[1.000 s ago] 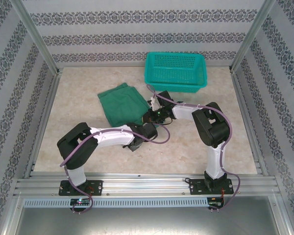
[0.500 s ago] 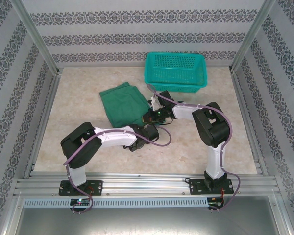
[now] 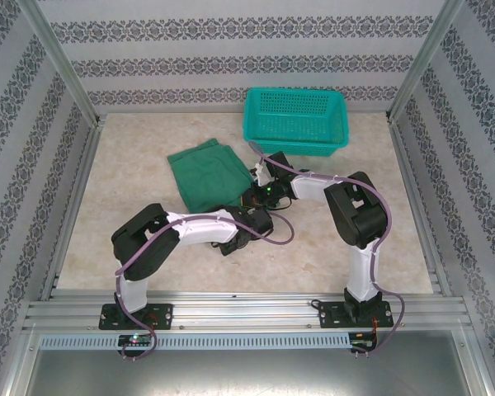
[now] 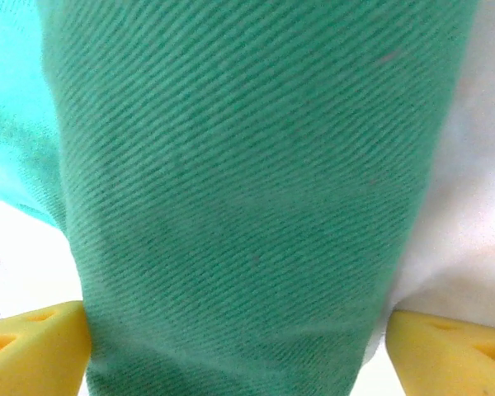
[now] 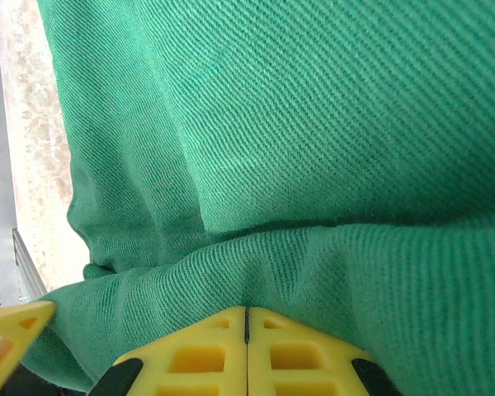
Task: Roll up the long pants
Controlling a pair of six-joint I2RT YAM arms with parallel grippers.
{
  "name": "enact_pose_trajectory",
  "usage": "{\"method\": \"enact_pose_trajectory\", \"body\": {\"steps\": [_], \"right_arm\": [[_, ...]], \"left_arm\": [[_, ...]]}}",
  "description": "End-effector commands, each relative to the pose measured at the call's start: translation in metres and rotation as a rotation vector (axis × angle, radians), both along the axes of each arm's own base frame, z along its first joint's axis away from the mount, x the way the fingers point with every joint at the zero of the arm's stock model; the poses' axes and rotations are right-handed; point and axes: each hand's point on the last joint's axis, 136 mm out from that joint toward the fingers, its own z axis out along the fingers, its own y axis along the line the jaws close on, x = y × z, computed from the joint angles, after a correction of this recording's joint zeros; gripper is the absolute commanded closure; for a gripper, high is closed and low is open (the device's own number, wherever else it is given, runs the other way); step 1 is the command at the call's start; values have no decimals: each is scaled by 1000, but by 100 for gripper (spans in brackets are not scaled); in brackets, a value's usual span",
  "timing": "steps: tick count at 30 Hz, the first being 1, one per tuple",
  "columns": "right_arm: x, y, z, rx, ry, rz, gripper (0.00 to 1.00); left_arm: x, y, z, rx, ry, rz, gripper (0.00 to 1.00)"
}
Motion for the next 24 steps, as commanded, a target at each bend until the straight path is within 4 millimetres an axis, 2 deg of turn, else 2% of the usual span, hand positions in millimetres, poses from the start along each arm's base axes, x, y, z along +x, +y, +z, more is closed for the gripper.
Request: {"method": "enact_pose_trajectory", "body": {"steps": [1, 4, 8, 10, 12, 13, 14, 15, 16, 17, 19, 21, 24], "right_arm": [[-17, -28, -36, -142, 121, -50, 92], [-17, -29, -36, -145, 121, -53, 92], [-16, -31, -35, -147, 119, -60, 92], [-15, -32, -34, -145, 117, -64, 92], [-14, -32, -33, -145, 116, -69, 92], [-14, -32, -32, -145, 114, -70, 92], [-13, -32, -31, -145, 111, -73, 92], [-13, -32, -30, -146, 107, -76, 92], [-13, -33, -29, -144, 102, -77, 92], [-12, -33, -27, -144, 98, -79, 92], [-10, -36, -22, -142, 88, -94, 92], [-3, -43, -10, -145, 51, -125, 90], [8, -58, 17, -139, -20, -182, 80]], "left_arm": [[-3, 0, -45, -12, 110, 17, 17], [-11, -3, -60, -35, 170, 13, 26], [-22, -3, -79, -39, 242, 18, 33], [-21, 0, -83, -16, 252, 22, 35], [-23, -4, -85, -33, 281, 16, 43], [-27, -6, -86, -51, 313, 16, 53], [-31, -9, -87, -79, 357, 23, 67], [-33, -12, -86, -93, 371, 27, 74], [-35, -13, -86, -98, 377, 21, 76], [-37, -16, -84, -111, 384, 12, 78], [-37, -23, -73, -146, 379, 7, 100], [-45, -35, -55, -223, 415, 8, 100], [-54, -48, -27, -323, 435, 12, 100]]}}
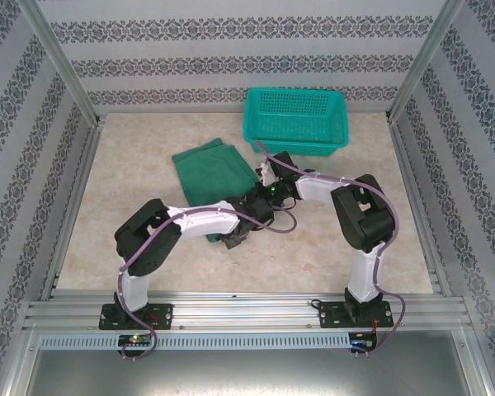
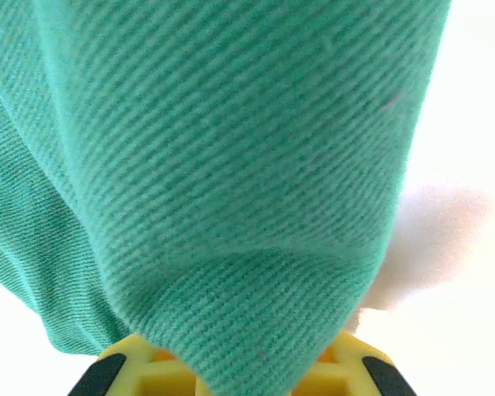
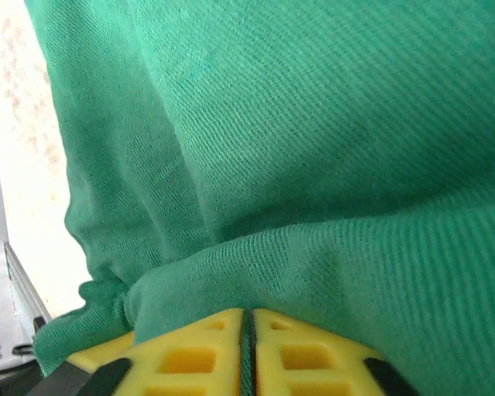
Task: Roll up the long pants
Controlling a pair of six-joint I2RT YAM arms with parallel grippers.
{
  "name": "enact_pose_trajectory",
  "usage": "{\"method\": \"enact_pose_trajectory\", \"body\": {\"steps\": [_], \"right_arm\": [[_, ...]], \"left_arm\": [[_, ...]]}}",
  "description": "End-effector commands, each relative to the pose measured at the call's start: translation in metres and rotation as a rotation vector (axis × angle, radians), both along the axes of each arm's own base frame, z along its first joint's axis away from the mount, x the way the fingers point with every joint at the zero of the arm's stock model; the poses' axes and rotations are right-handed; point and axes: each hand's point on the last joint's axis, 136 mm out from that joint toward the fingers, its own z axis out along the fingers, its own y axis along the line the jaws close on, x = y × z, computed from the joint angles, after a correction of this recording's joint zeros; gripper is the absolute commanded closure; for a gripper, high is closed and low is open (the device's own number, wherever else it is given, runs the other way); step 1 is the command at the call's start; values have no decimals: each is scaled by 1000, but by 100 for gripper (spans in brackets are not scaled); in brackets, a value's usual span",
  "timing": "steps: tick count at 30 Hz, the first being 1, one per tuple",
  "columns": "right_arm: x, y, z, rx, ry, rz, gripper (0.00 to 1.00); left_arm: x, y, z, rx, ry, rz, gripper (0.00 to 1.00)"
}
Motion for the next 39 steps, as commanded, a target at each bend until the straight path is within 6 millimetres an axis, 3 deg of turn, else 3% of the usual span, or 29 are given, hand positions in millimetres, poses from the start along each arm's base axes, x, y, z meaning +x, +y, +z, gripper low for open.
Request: {"method": "enact_pose_trajectory", "body": {"steps": [1, 7, 12, 15, 18, 23, 27, 33, 39], "right_arm": [[13, -42, 15, -94, -47, -132, 77], [25, -72, 64, -111, -153, -224, 70], [18, -80, 90, -95, -191, -240, 69], [8, -83, 102, -86, -211, -242, 69], [-2, -87, 111, -82, -226, -245, 69], [-16, -83, 127, -47, -259, -221, 69], [-26, -73, 128, -43, -258, -176, 69], [-36, -39, 109, -22, -203, -62, 70], [-27, -7, 81, 13, -143, 0, 71]], "left_arm": [[-50, -29, -11, -210, 262, 18, 100], [-73, -53, 27, -421, 360, 22, 97], [-89, -80, 57, -671, 515, 51, 96], [-83, -88, 76, -839, 621, 157, 95], [-60, -85, 87, -1033, 747, 345, 94], [-23, -62, 77, -1224, 824, 557, 91], [-15, -49, 53, -1257, 874, 650, 89], [-6, -26, 26, -1242, 876, 745, 89], [3, -17, 18, -1238, 865, 770, 85]]}}
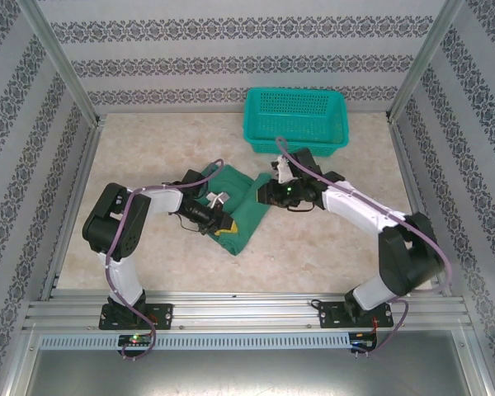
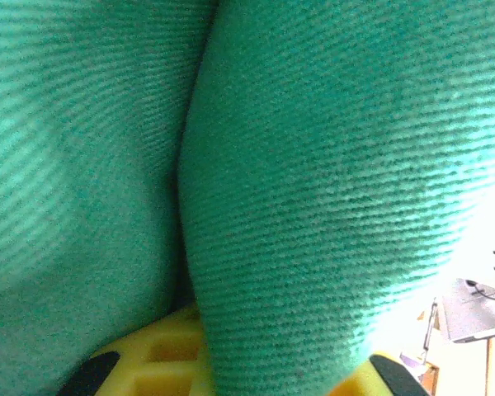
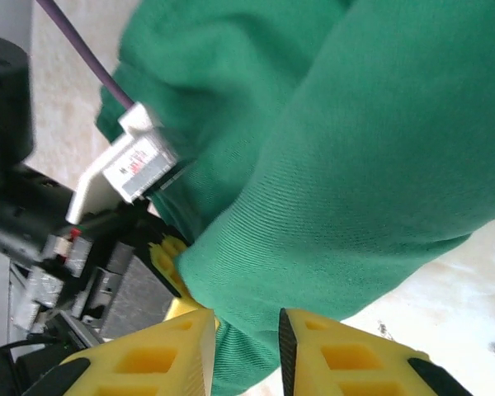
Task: Roll up the long pants
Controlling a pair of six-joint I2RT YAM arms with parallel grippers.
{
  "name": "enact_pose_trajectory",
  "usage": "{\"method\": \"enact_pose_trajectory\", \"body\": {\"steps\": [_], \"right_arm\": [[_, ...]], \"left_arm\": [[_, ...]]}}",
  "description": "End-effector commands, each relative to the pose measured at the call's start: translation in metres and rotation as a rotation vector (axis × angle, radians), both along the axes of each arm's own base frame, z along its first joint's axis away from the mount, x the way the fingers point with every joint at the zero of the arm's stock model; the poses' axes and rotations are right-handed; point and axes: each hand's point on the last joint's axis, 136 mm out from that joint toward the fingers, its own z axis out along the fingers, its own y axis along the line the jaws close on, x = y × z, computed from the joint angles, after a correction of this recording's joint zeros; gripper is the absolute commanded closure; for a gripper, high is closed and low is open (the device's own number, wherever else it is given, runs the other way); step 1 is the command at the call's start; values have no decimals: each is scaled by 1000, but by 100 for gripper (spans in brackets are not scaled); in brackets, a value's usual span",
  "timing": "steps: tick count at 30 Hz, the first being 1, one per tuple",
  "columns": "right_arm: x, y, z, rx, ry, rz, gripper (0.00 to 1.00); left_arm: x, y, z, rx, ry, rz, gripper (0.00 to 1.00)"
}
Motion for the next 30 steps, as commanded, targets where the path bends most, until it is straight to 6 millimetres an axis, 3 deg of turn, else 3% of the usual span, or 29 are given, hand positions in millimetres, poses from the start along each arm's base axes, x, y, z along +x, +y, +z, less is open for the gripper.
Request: {"method": "enact_pose_trajectory", "body": {"steps": [1, 9, 12, 15, 16, 17, 18, 21, 22, 23, 24, 28, 29, 30], "right_arm": [[13, 24, -5, 52, 0, 53, 71], [40, 48, -68, 22, 121, 61, 76], [41, 46, -87, -9, 158, 47, 77], [39, 43, -99, -27, 190, 42, 78], [38, 43, -102, -29, 196, 41, 78], [37, 42, -104, -32, 201, 38, 78], [36, 42, -106, -34, 208, 34, 78], [34, 41, -109, -27, 213, 24, 78], [34, 41, -109, -24, 213, 20, 78], [33, 41, -110, -24, 217, 17, 78], [33, 41, -111, -23, 218, 14, 78], [32, 41, -113, -23, 225, 12, 78], [32, 41, -113, -22, 223, 11, 79], [31, 41, -113, -21, 222, 12, 79]], "left_arm": [[8, 5, -11, 17, -9, 10, 85], [9, 17, -14, 131, -71, -34, 67], [17, 26, 5, 207, -199, -34, 62], [24, 50, 25, 457, -390, -52, 57], [25, 56, 33, 531, -452, -60, 45], [25, 62, 41, 614, -518, -70, 3], [23, 62, 49, 669, -582, -89, 0], [11, 48, 65, 728, -740, -146, 7], [5, 39, 65, 710, -748, -170, 18], [2, 33, 62, 716, -750, -180, 53], [0, 28, 56, 731, -742, -188, 100], [-6, 12, 32, 805, -729, -250, 100], [-7, 6, 31, 810, -751, -257, 93], [-9, -3, 32, 790, -760, -252, 100]]}}
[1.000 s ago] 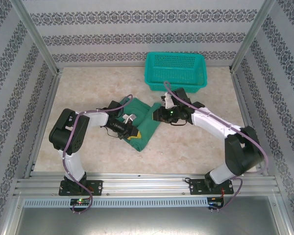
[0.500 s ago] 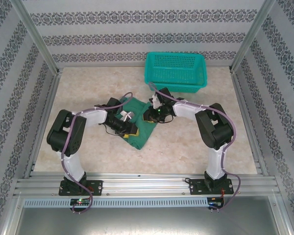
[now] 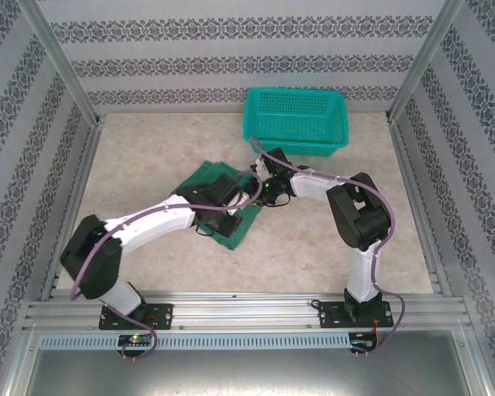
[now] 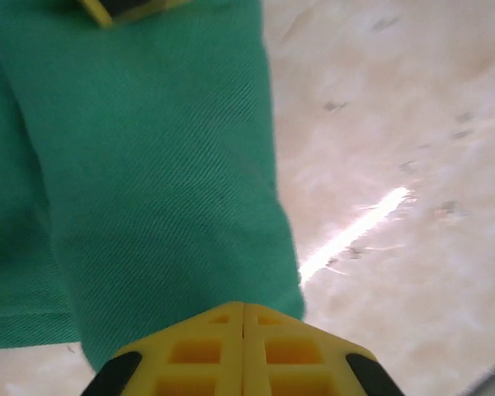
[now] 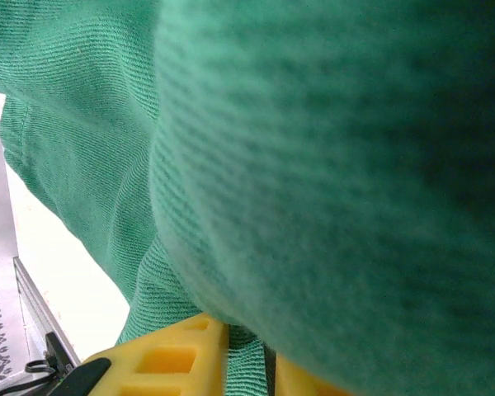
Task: Roll up the long pants
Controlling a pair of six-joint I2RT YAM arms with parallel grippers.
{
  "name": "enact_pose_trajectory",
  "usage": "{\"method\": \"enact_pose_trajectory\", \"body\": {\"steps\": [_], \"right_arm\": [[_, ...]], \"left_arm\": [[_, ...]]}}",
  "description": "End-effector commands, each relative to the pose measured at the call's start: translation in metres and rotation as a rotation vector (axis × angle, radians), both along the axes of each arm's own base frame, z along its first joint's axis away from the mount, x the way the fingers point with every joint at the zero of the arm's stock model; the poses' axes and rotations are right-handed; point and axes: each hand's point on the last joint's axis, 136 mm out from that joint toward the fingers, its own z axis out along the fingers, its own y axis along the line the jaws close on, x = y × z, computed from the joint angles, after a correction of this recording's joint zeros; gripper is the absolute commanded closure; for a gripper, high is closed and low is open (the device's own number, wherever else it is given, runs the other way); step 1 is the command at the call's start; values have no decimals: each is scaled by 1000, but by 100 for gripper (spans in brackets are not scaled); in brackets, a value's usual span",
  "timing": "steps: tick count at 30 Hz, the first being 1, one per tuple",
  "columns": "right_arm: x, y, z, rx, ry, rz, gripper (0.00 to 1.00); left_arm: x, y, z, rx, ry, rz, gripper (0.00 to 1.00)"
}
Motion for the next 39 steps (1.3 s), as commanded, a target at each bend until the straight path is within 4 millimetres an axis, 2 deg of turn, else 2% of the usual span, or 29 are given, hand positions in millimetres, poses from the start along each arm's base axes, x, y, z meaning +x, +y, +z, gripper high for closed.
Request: {"method": "enact_pose_trajectory", "body": {"steps": [1, 3, 4, 7, 11, 13, 14, 16, 18, 24, 27, 32, 35, 39], "right_arm": [[-16, -10, -38, -77, 85, -24, 79], [-17, -12, -37, -83, 83, -20, 79], [-17, -13, -38, -87, 83, -23, 79], [-17, -13, -36, -86, 79, -23, 79], [-15, -14, -37, -86, 81, -23, 79], [-14, -15, -38, -85, 85, -29, 79], [-14, -16, -39, -86, 89, -30, 79], [-15, -17, -41, -82, 96, -36, 79], [-17, -17, -43, -80, 100, -33, 79], [-21, -22, -46, -82, 107, -35, 80], [-22, -22, -47, -79, 106, -33, 80], [-22, -21, -47, -78, 110, -30, 80], [-22, -22, -48, -80, 112, -29, 80], [-21, -23, -49, -82, 118, -31, 80]], "left_arm": [[-3, -11, 2, 47, -62, 0, 100], [-6, -26, 4, 30, -88, -25, 100], [-7, -29, 2, 45, -86, -33, 96], [-2, -24, -1, 204, -168, -51, 83], [-4, -20, -15, 373, -199, -115, 59], [-2, -12, -27, 493, -208, -135, 11], [-2, -8, -33, 537, -197, -145, 8], [-4, -2, -47, 597, -175, -157, 6], [-3, 6, -55, 645, -170, -156, 0], [0, 30, -73, 783, -138, -160, 0], [9, 46, -70, 852, -156, -132, 0], [23, 68, -52, 881, -209, -43, 0], [33, 91, -40, 957, -253, 2, 0], [35, 112, -45, 991, -204, 18, 0]]}}
